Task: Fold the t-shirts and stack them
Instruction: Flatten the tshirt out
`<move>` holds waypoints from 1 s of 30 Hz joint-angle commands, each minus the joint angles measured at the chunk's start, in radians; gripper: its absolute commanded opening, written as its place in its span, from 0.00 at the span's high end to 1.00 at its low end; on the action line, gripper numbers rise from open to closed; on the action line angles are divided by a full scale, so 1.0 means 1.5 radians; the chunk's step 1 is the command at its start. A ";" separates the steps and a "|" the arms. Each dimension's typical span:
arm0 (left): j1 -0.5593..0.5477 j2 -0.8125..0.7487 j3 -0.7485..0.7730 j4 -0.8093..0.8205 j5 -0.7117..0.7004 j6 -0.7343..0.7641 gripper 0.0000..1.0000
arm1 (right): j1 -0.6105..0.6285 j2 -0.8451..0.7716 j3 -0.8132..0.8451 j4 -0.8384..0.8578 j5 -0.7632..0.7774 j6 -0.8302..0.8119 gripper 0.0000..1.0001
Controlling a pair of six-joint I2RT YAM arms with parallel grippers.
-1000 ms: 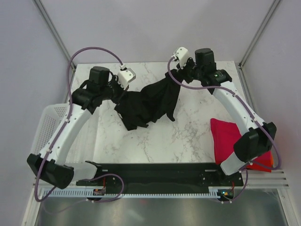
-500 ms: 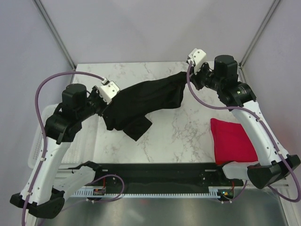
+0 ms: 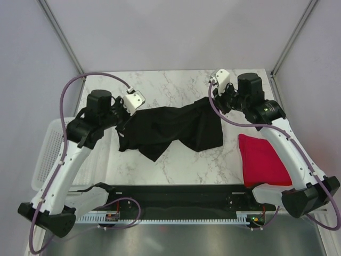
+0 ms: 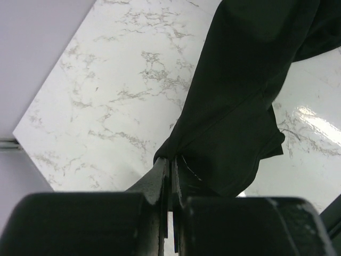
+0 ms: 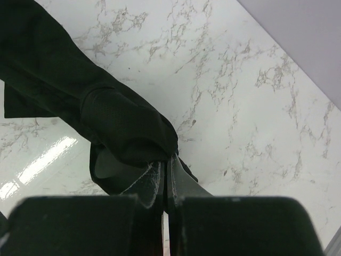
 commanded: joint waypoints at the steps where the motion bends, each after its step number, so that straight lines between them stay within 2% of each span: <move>1: 0.000 0.064 -0.002 0.089 0.020 -0.030 0.98 | -0.003 0.012 -0.009 0.027 0.016 -0.001 1.00; 7: 0.000 0.144 0.010 0.121 0.020 -0.028 0.98 | -0.010 0.026 -0.020 0.047 0.068 -0.024 1.00; 12: 0.001 0.203 -0.055 0.198 0.033 -0.047 0.98 | -0.034 0.066 -0.097 0.093 0.071 -0.020 1.00; 16: 0.002 0.311 -0.066 0.258 0.026 -0.082 0.98 | -0.047 0.171 -0.092 0.117 0.020 -0.003 1.00; 22: 0.020 0.503 0.025 0.283 0.034 -0.103 0.98 | -0.055 0.313 -0.009 0.120 -0.015 -0.014 1.00; 23: 0.023 0.523 0.060 0.284 0.026 -0.105 0.96 | -0.061 0.329 0.013 0.117 -0.027 -0.016 1.00; 24: 0.023 0.539 0.080 0.284 0.013 -0.107 0.88 | -0.063 0.343 0.024 0.112 -0.031 -0.016 1.00; 25: 0.023 0.558 0.098 0.285 0.000 -0.124 0.69 | -0.071 0.369 0.045 0.109 -0.035 -0.016 1.00; 26: 0.023 0.559 0.128 0.281 -0.014 -0.136 0.60 | -0.075 0.380 0.054 0.105 -0.042 -0.015 1.00; 27: 0.022 0.539 0.134 0.279 -0.008 -0.145 0.47 | -0.083 0.399 0.069 0.098 -0.045 -0.014 1.00; 30: 0.011 0.499 0.123 0.247 0.065 -0.140 0.41 | -0.094 0.416 0.079 0.091 -0.057 -0.011 1.00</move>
